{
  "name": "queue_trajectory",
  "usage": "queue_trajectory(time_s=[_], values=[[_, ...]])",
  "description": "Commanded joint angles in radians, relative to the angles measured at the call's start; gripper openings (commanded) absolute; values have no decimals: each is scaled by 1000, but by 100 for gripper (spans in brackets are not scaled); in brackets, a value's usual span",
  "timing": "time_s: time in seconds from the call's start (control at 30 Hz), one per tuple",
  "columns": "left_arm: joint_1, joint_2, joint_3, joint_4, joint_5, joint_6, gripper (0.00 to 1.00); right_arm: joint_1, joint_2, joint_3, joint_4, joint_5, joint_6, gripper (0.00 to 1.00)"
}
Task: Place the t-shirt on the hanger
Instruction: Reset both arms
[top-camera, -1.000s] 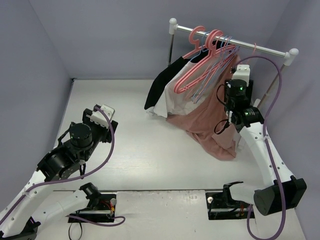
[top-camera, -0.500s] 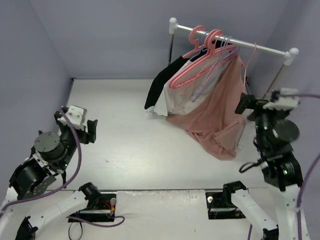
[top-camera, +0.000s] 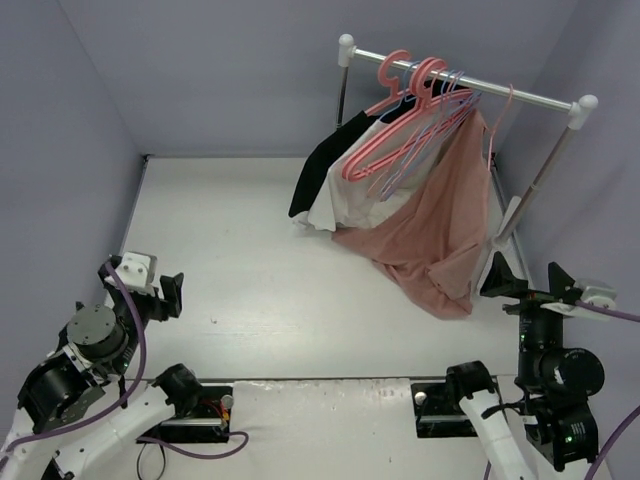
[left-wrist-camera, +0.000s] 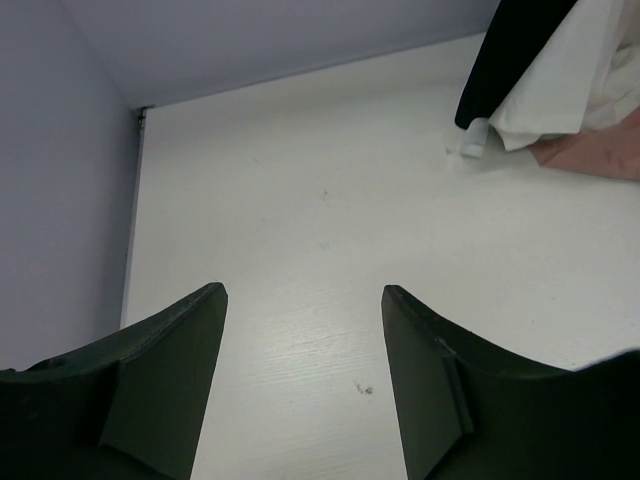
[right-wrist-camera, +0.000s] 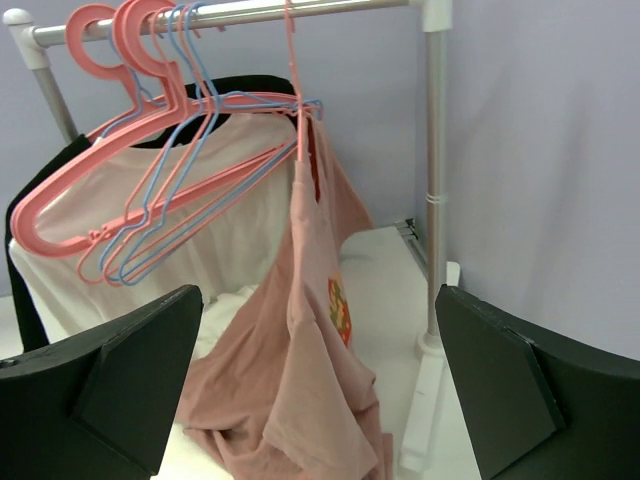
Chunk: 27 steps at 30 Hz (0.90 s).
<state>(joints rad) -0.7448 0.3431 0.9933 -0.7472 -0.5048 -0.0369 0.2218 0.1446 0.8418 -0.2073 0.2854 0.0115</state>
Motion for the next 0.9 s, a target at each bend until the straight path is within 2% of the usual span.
queue_trajectory(time_s=[0.0, 0.13, 0.33, 0.57, 0.87], values=[[3, -15, -59, 33, -57, -54, 59, -4, -53, -19, 53, 72, 15, 100], [3, -25, -146, 91, -80, -53, 59, -4, -58, -37, 49, 98, 8, 100], [13, -43, -183, 134, -95, -39, 59, -4, -66, -60, 49, 103, 20, 100], [79, -87, -222, 169, -35, -25, 59, 9, -37, -65, 50, 98, 21, 100], [102, -67, -227, 183, 18, -23, 59, 9, -36, -67, 51, 113, 23, 100]])
